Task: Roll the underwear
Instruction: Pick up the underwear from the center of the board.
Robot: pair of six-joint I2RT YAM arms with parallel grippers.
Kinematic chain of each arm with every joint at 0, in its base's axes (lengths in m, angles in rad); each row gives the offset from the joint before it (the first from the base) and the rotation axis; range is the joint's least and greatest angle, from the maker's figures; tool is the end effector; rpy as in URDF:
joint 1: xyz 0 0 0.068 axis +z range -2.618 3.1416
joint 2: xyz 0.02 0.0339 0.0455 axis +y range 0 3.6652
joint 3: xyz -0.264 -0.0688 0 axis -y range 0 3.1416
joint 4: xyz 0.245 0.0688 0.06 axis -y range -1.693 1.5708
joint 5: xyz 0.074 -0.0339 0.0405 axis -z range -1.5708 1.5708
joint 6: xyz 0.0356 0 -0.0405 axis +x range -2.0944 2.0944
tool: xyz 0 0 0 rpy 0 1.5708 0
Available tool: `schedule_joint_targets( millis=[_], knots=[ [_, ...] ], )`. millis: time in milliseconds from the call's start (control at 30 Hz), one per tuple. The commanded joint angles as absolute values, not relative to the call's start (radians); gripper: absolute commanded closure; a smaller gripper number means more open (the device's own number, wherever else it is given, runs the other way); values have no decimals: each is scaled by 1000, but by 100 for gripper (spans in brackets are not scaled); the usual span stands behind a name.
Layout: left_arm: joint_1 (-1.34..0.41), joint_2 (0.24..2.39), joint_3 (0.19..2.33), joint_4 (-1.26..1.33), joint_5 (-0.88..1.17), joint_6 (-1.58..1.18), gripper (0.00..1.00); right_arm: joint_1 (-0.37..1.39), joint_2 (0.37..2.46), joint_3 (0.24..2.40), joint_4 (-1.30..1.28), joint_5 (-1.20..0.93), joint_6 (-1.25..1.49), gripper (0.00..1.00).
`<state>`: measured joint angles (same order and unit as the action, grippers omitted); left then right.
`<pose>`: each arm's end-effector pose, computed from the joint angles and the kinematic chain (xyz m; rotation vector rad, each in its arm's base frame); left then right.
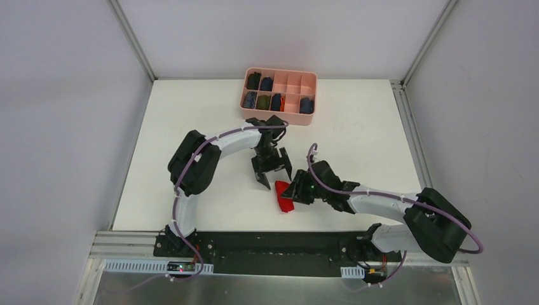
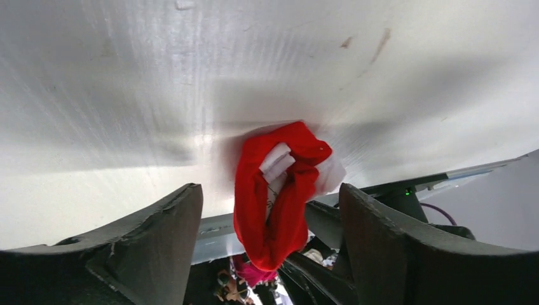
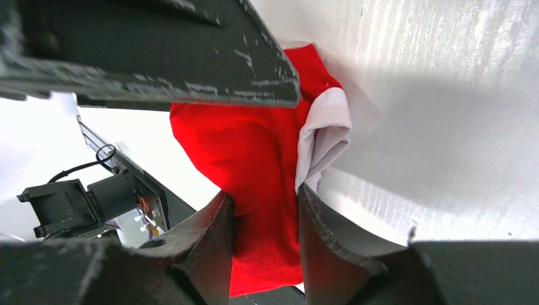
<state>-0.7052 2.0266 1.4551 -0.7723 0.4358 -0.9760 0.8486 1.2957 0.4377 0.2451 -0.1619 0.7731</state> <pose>0.2938 -0.2698 0.1649 0.3179 -2.8741 0.6724 0.1564 0.1863 0.1587 -0.1909 2.3851 1.0335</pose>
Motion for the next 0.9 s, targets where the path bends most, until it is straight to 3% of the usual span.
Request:
schedule_joint_targets(
  millis=[0, 400, 667, 867],
  knots=[
    [-681, 1985, 1515, -804, 393, -961, 20, 847, 1259, 457, 31, -72, 717, 100],
    [-565, 1913, 1572, -853, 394, -897, 21, 851, 1156, 571, -292, 117, 639, 100],
    [-543, 1903, 1592, -876, 372, -876, 21, 880, 1202, 762, -581, 387, 646, 100],
    [-509, 1909, 1677, -927, 339, -827, 20, 878, 1229, 834, -625, 405, 659, 100]
  ],
)
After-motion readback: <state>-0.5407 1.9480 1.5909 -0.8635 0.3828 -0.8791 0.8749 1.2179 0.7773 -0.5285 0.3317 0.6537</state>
